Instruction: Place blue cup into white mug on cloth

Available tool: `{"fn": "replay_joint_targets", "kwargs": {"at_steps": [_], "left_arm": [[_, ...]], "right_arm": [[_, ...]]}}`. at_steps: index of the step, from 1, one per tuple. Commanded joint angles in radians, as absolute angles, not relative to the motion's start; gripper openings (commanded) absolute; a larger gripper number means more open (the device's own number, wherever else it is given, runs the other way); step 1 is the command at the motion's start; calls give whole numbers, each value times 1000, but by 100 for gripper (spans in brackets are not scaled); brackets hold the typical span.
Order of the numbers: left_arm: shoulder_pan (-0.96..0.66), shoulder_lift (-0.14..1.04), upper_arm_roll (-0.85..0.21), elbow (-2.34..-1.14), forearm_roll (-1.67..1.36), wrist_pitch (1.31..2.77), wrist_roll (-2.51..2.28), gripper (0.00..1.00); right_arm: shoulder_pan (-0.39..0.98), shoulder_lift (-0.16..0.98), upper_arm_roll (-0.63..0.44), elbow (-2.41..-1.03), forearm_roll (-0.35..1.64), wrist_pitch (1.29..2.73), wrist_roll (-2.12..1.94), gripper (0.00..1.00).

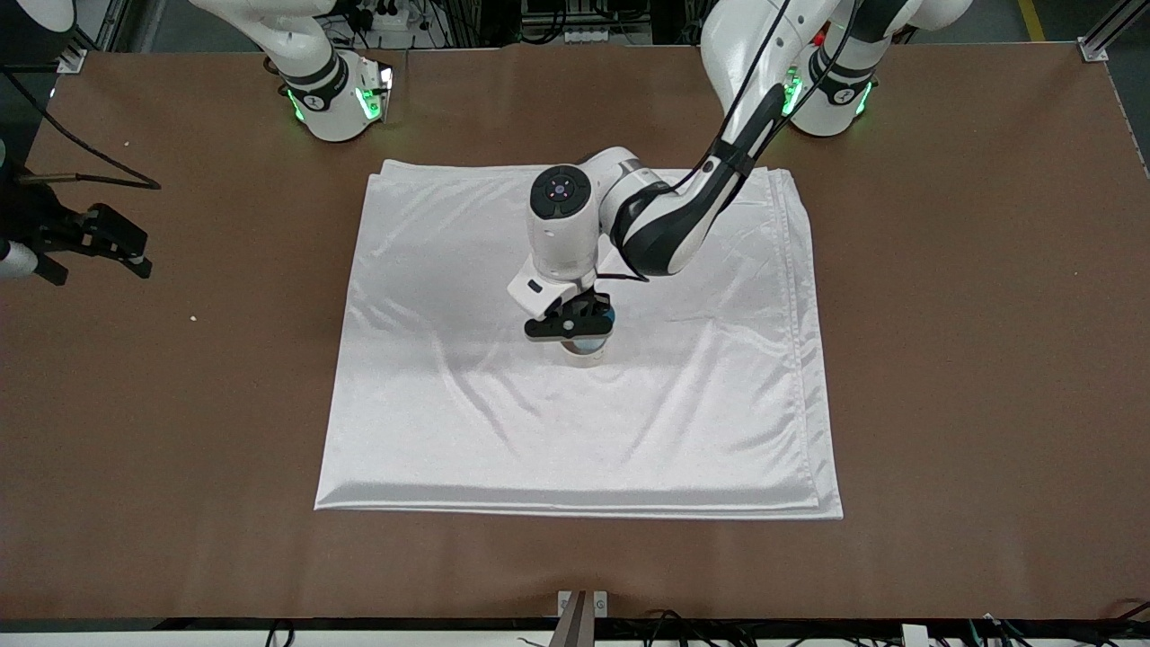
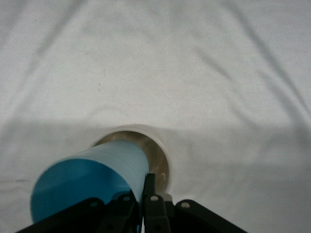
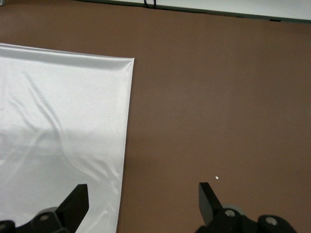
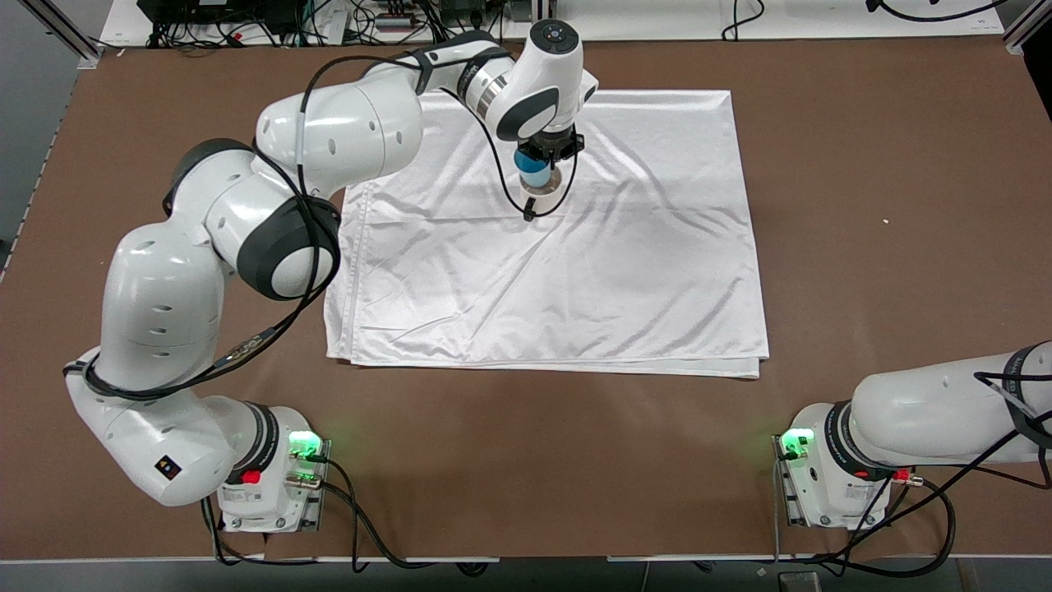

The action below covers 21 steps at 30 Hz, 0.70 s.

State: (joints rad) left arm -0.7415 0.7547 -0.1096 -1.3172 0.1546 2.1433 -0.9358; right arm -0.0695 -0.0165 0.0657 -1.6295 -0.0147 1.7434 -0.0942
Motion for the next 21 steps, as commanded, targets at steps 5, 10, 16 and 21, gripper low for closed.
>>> {"fn": "replay_joint_targets", "kwargs": {"at_steps": [5,10,16,21], "left_arm": [[-752,773,-101,-1290,127,2143,-951,0],[-752,776,-101,-1290,127,2143,-948,2],[-752,776,-101,-1292,127,2143,-946,33],[-750,772,-101,-1293,126,2143,-945,64]], "right_arm": [[-63,-37,54,-1624,3,1664,-97,100],[-64,-37,54,-1624,5,1660,-97,100],[-64,-37,55,-1624,5,1658,-97,100],[-64,-37,57,-1624,6,1658,-95,100]]}}
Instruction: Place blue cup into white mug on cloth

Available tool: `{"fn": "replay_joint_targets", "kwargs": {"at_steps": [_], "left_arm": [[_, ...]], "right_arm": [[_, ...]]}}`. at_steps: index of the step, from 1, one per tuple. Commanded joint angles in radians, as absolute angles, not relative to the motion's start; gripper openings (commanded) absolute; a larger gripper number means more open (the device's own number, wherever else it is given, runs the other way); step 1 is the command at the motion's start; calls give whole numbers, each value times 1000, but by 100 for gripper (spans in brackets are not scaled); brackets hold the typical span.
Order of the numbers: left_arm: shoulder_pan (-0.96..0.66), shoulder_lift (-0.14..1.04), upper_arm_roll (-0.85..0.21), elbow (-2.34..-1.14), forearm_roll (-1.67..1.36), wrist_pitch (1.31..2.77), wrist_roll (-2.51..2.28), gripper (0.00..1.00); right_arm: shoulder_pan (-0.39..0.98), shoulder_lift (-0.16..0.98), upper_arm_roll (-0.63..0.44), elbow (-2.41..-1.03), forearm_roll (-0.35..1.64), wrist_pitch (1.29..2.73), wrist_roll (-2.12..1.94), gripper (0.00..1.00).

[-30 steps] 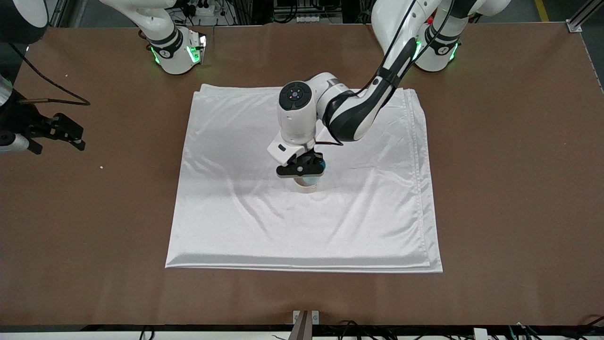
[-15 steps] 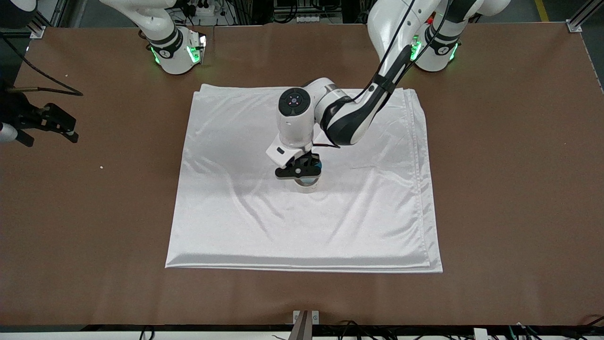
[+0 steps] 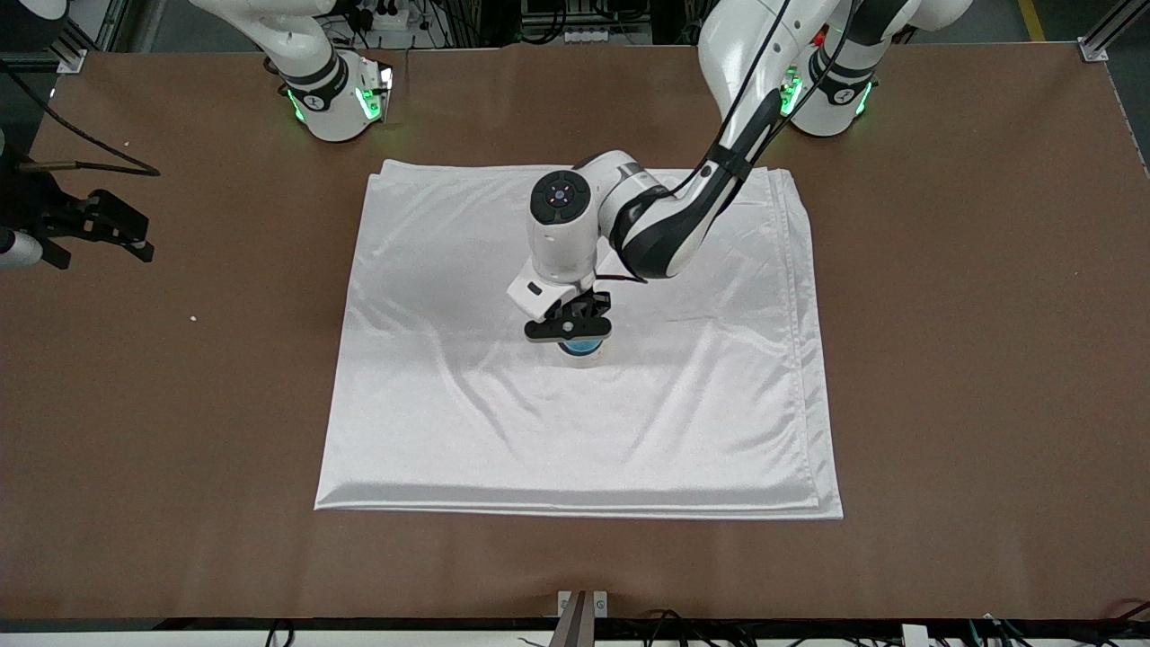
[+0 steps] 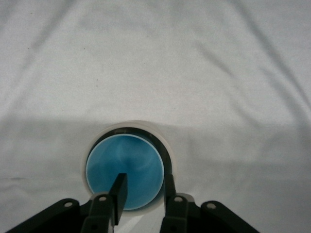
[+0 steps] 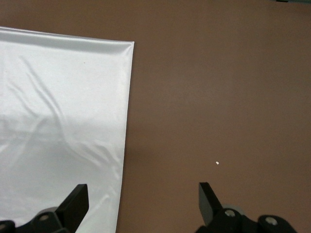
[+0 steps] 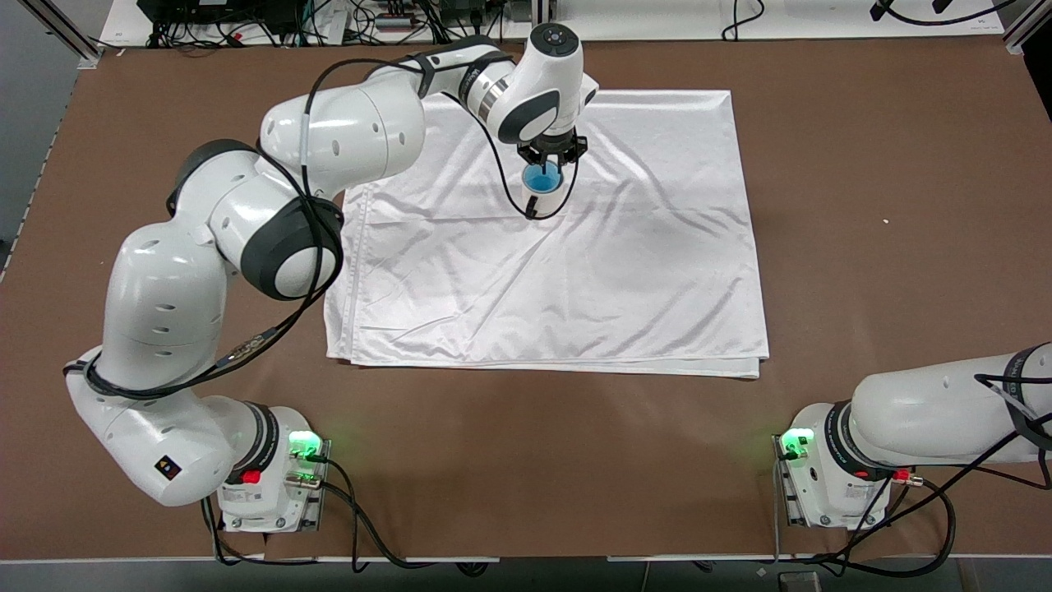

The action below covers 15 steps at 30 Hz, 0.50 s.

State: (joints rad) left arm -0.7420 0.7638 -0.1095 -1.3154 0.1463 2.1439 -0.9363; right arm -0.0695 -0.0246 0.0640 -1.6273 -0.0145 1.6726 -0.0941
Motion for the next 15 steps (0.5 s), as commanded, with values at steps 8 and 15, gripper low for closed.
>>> {"fn": "replay_joint_targets", "kwargs": {"at_steps": [8,15], "left_arm": [[-744,736,-97,-1313,138,2134,-949,100],[-721,640,-91,-1370,147,1998,-939,100]], "right_arm": [[-63,-37,60,-1624,6,1652,-95,100],[-64,-38,58,-1624,6,1634,-95,100]]}}
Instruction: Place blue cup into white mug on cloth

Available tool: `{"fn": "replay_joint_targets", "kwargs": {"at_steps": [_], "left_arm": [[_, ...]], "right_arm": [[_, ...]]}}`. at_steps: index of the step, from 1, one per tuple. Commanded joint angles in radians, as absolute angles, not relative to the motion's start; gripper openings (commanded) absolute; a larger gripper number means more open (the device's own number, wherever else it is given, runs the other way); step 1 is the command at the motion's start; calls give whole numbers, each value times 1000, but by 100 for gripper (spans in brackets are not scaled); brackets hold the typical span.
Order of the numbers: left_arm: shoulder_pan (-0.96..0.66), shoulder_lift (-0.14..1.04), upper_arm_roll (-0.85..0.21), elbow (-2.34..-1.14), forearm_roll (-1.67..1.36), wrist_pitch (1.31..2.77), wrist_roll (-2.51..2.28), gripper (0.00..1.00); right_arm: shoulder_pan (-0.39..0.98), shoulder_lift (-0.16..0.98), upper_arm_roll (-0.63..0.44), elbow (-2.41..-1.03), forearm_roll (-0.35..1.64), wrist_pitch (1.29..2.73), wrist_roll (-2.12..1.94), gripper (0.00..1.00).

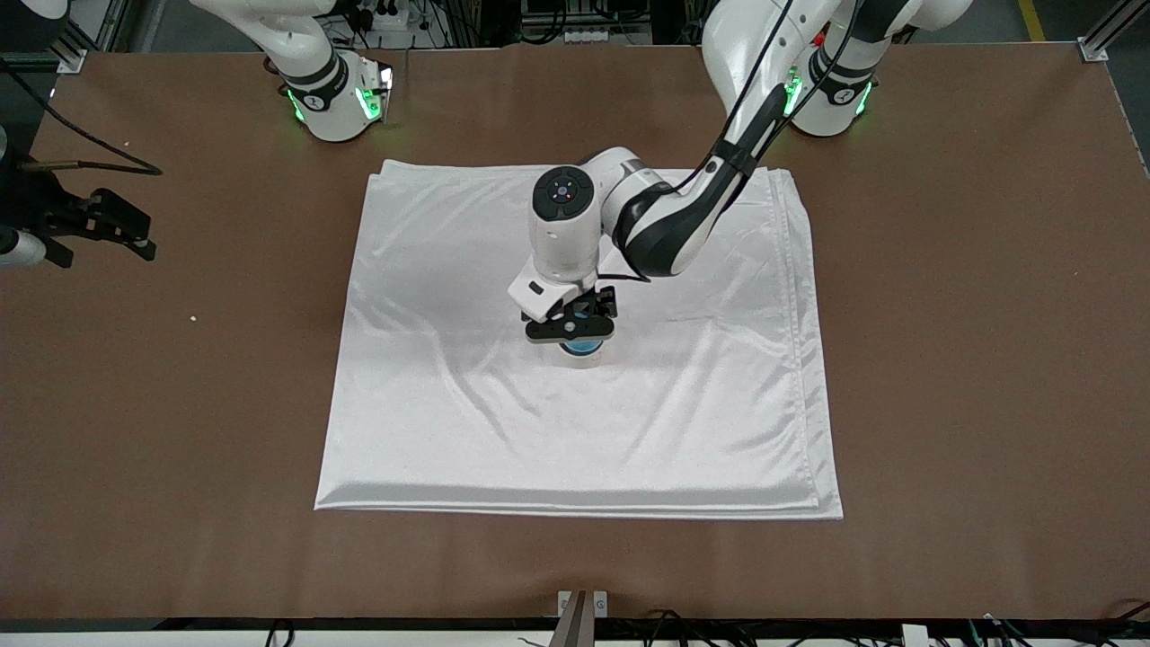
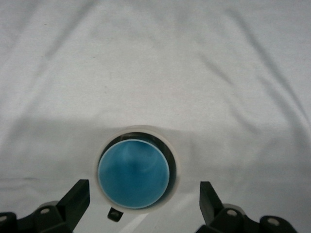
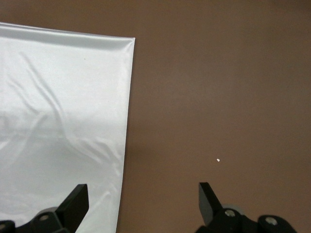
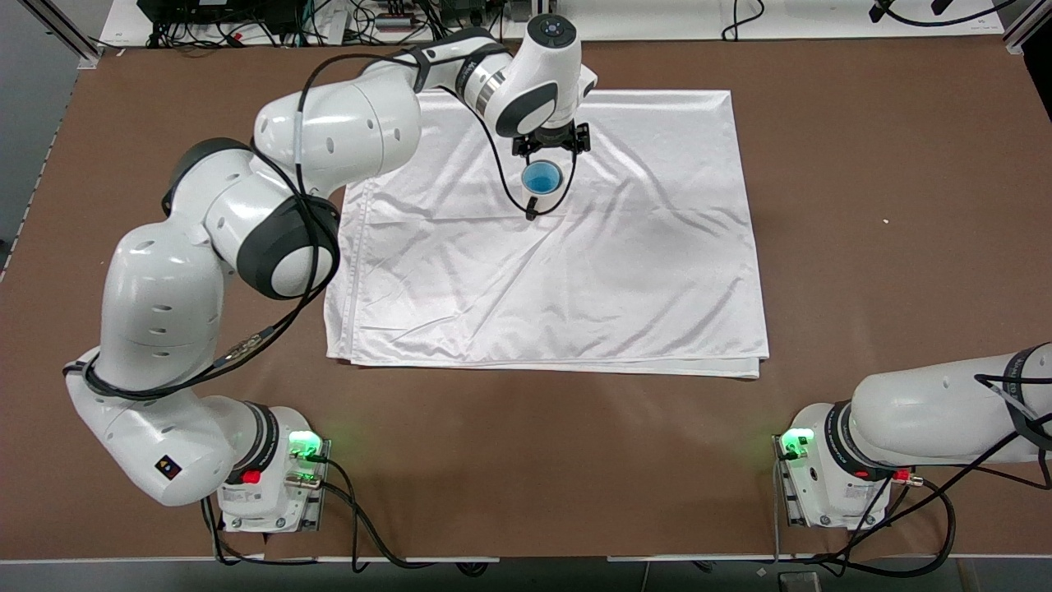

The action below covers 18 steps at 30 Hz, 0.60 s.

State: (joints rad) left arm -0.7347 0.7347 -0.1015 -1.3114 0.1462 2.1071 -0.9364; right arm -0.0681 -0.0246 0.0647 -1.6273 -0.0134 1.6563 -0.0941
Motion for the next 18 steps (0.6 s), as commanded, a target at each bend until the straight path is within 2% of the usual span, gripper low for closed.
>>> {"fn": "replay_joint_targets", "kwargs": {"at_steps": [1,7,18], "left_arm": [[-719,632,-91,-1370,158,1965,-931,100],[-670,529,-100,-1410,196,1879,-871,100],[-529,192,-101,-1696,143,1876,-641,100]], "right_arm": [[-64,-38,60,-1626,6,1634,-95,100],[-64,-38,60,-1624,11,1637,-95,100],[-61,-37,61,-1624,11,1643,-95,100]]}}
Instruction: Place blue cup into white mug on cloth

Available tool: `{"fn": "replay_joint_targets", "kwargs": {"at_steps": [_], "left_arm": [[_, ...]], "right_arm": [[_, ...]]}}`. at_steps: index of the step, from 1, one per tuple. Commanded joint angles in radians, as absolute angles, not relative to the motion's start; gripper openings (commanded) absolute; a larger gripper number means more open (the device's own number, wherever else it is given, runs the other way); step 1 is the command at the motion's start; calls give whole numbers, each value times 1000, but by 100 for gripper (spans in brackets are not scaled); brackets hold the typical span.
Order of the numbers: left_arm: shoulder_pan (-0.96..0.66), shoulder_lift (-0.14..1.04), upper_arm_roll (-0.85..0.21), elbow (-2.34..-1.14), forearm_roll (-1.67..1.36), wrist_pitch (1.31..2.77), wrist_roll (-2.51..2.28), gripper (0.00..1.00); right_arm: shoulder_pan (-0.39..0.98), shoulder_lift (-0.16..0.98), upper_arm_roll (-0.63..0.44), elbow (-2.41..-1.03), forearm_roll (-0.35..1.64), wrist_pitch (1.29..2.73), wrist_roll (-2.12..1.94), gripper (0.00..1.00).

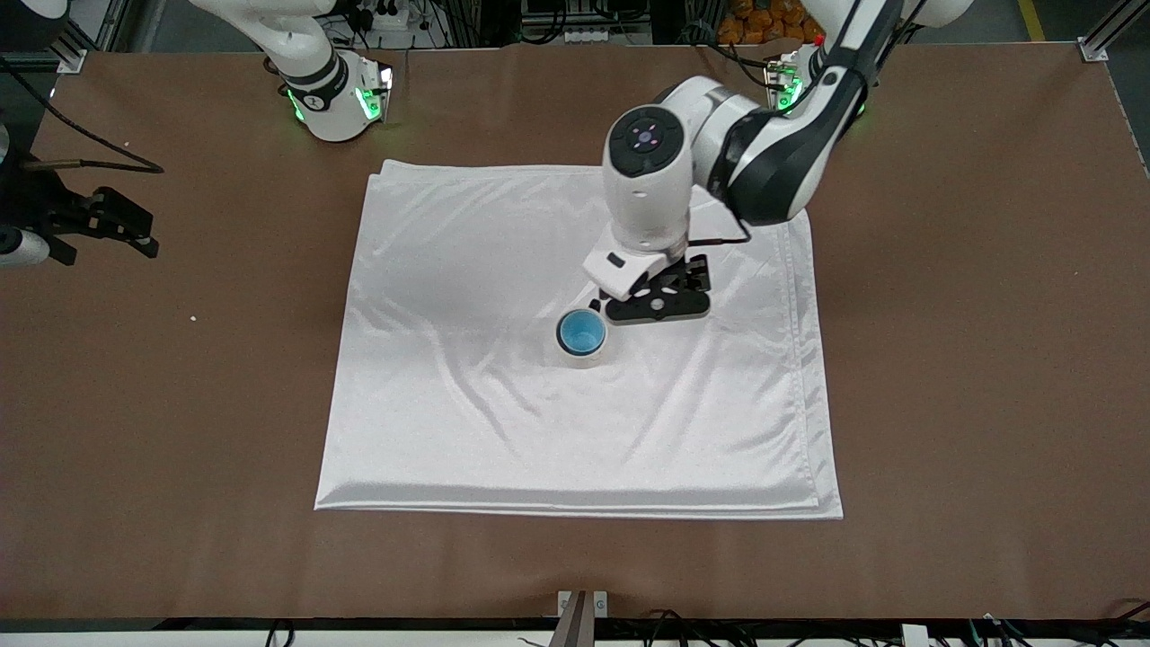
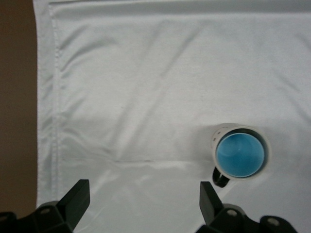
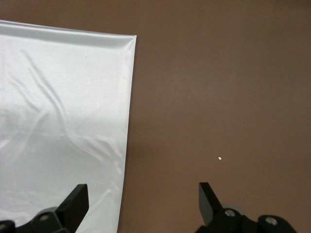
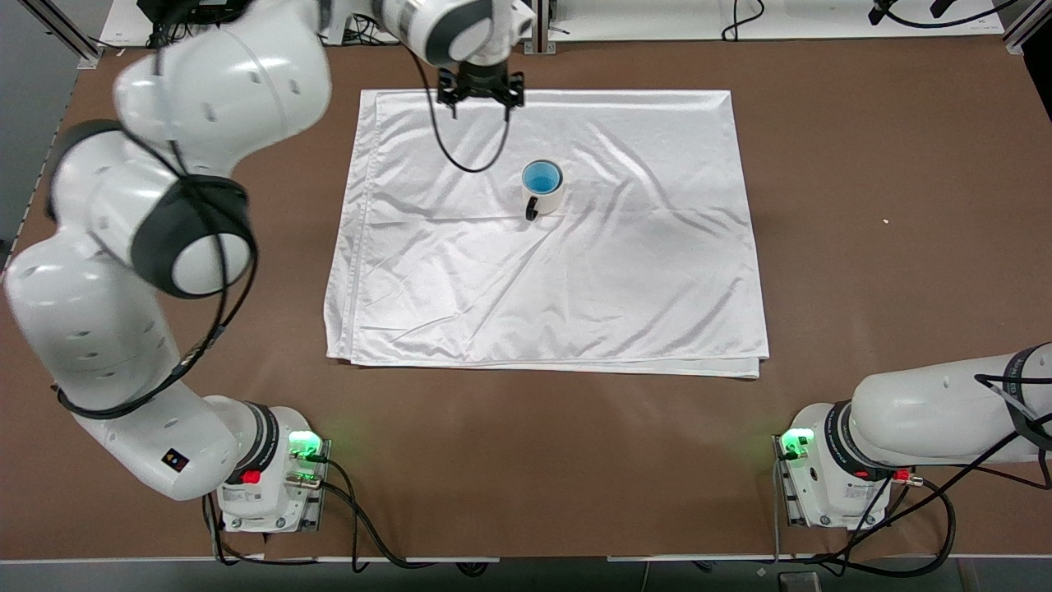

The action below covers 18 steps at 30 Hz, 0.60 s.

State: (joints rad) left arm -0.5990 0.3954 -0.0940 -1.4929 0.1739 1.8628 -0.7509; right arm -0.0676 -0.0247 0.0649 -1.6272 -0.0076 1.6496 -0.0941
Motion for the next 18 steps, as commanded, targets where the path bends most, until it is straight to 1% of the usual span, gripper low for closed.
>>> {"fn": "replay_joint_targets", "kwargs": {"at_steps": [1,4,7,13,18], "left_arm": [[-513,166,-101,-1715,124,1872,-618,100],[-453,94,-101,-1753,83,1844,-526,100],[-416,45,-100,-1761,69,1781,-459,100],[-318,-26,-100,-1758,20,1714,-353,100],[-256,-52,-97,-1749,0,1701,-259,100]], "right_arm": [[-61,-37,61,-1624,11,1644,-95,100],[-61,-37,61,-1624,11,1647,-95,100],[-63,-37,57,-1624,11,1649,-97,100],[-48,-35,52,-1621,6,1649,-97,100],[-34,-28,49,-1602,-3,1647,-97,100]]}}
